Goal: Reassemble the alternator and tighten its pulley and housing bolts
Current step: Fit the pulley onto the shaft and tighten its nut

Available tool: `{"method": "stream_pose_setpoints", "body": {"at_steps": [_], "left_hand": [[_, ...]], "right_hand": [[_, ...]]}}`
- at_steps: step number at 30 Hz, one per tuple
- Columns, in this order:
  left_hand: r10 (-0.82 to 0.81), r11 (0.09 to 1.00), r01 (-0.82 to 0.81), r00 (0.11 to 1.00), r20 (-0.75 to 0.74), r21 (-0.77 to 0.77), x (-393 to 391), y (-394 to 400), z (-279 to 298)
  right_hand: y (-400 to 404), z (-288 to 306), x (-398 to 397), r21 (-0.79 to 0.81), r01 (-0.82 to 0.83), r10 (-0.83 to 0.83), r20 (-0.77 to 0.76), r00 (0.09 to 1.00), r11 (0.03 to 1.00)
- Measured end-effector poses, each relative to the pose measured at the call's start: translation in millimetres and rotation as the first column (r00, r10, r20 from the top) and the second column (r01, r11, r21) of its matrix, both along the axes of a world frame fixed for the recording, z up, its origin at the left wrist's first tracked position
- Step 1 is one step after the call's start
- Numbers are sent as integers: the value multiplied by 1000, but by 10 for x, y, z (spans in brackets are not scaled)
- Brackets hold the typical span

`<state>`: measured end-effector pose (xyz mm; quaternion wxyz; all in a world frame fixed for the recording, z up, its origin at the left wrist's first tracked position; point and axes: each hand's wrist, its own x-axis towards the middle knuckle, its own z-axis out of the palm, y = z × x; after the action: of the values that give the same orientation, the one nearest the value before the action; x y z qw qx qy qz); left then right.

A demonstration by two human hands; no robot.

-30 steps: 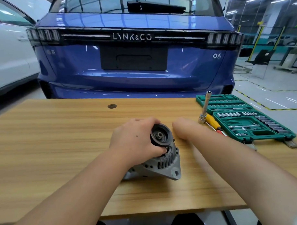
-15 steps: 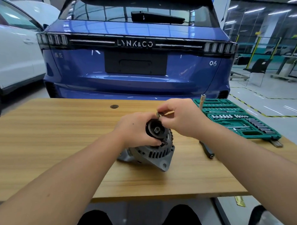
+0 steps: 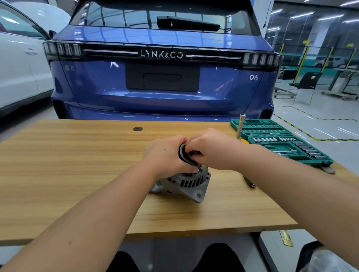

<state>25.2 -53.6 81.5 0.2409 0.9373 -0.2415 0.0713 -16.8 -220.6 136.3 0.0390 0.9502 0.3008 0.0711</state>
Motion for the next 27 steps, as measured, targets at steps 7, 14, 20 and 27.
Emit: {"method": "stream_pose_setpoints", "body": {"at_steps": [7,14,20,27], "left_hand": [[26,1000,-26,999,-25,14,-12,-11,19],[18,1000,-18,1000,-24,-6,-9,0,-9],[16,1000,-16,1000,-12,-24,1,-1,-19],[8,1000,-8,1000,7,-8,8,0,-17]], "right_hand": [[90,74,13,-115,68,-68,10,998,991],[158,63,-37,-161,202,-205,-2,979,966],[176,65,-33,-212,165,-166,11,986,963],[122,68,-8,-186,160,-161,8,987,970]]}}
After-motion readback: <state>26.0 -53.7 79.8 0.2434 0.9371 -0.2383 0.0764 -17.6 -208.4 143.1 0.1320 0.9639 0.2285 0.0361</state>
